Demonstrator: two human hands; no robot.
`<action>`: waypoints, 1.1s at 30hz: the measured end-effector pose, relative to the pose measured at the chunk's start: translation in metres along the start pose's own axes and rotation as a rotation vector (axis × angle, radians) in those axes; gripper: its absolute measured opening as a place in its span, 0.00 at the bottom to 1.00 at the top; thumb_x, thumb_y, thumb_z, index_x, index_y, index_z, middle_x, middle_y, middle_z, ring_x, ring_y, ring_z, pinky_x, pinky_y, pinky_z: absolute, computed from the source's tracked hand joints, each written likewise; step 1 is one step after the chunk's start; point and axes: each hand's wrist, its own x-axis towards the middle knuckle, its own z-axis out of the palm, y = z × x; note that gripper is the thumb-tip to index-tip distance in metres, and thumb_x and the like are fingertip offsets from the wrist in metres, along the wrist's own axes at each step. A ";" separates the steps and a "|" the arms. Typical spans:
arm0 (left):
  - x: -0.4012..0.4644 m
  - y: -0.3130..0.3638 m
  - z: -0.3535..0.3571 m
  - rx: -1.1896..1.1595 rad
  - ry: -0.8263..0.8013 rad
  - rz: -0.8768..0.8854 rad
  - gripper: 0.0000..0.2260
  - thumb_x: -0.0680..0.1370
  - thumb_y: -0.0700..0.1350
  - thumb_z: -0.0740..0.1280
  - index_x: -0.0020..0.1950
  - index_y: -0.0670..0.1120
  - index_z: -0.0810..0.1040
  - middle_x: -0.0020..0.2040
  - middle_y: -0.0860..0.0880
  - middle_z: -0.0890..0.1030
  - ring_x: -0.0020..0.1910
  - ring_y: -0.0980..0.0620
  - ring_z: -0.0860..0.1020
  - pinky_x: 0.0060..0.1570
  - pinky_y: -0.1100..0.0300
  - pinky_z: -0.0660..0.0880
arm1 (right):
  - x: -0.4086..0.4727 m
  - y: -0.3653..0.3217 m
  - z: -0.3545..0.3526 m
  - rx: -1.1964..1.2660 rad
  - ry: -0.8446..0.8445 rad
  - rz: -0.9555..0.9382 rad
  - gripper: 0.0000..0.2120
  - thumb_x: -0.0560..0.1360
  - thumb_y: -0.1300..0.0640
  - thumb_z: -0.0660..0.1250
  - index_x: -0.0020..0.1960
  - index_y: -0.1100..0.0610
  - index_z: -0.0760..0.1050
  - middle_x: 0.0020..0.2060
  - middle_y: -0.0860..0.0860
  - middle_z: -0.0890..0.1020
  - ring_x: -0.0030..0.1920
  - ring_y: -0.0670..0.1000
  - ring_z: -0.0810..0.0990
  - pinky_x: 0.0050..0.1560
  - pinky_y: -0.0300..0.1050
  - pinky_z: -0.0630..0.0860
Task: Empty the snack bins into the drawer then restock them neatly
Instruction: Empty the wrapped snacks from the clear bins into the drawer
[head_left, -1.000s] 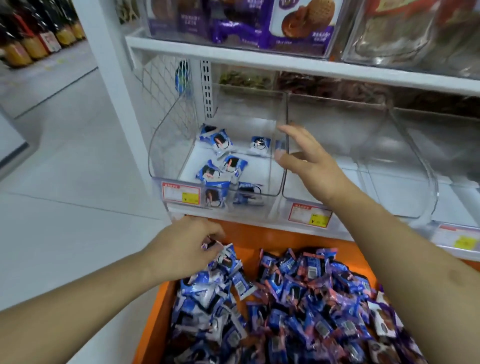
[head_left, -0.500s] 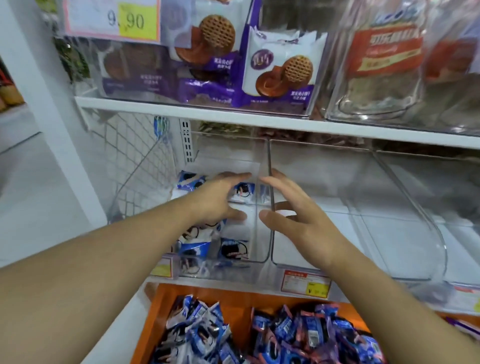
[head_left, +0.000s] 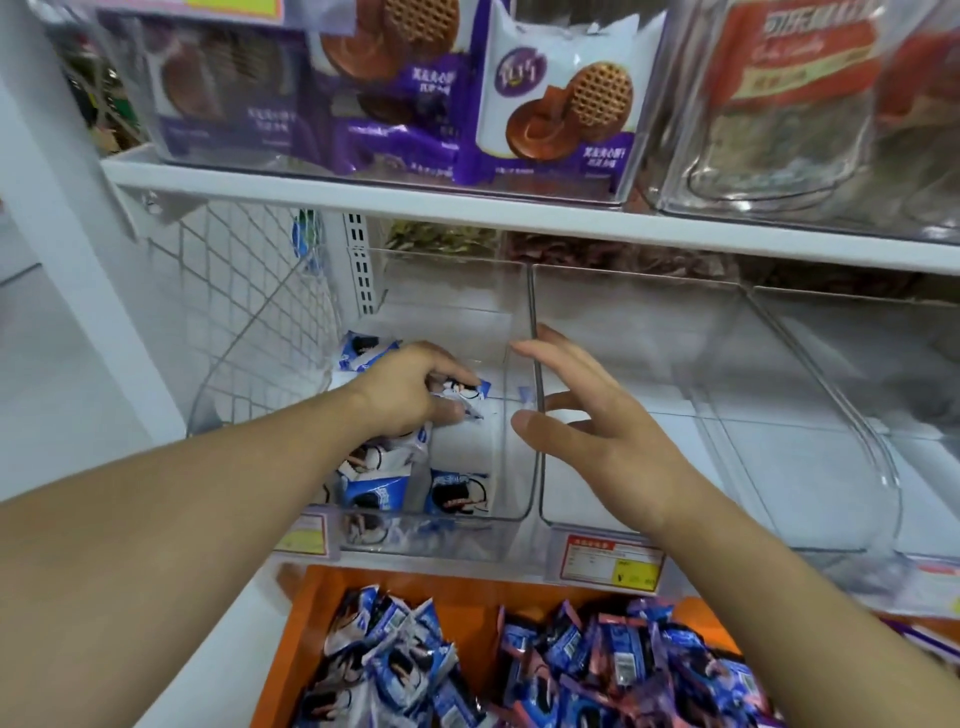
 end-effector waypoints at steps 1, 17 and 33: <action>-0.003 0.004 -0.002 -0.009 0.020 -0.003 0.17 0.74 0.47 0.80 0.62 0.57 0.85 0.59 0.57 0.80 0.54 0.57 0.78 0.63 0.52 0.77 | 0.000 0.000 0.000 0.002 0.003 0.000 0.24 0.79 0.43 0.71 0.71 0.27 0.70 0.76 0.25 0.60 0.64 0.38 0.76 0.61 0.41 0.77; -0.208 0.086 -0.015 -0.168 0.095 0.066 0.17 0.74 0.50 0.78 0.61 0.65 0.83 0.63 0.62 0.77 0.59 0.58 0.78 0.56 0.68 0.73 | -0.003 -0.008 0.001 -0.002 0.025 0.037 0.24 0.80 0.47 0.72 0.74 0.33 0.71 0.78 0.34 0.62 0.60 0.38 0.78 0.51 0.23 0.71; -0.260 0.012 0.039 0.317 -0.119 -0.186 0.17 0.75 0.62 0.71 0.61 0.57 0.82 0.61 0.59 0.74 0.63 0.56 0.74 0.67 0.56 0.72 | -0.005 -0.007 0.004 -0.081 0.024 0.017 0.25 0.81 0.46 0.70 0.75 0.31 0.69 0.81 0.39 0.60 0.62 0.43 0.79 0.57 0.30 0.72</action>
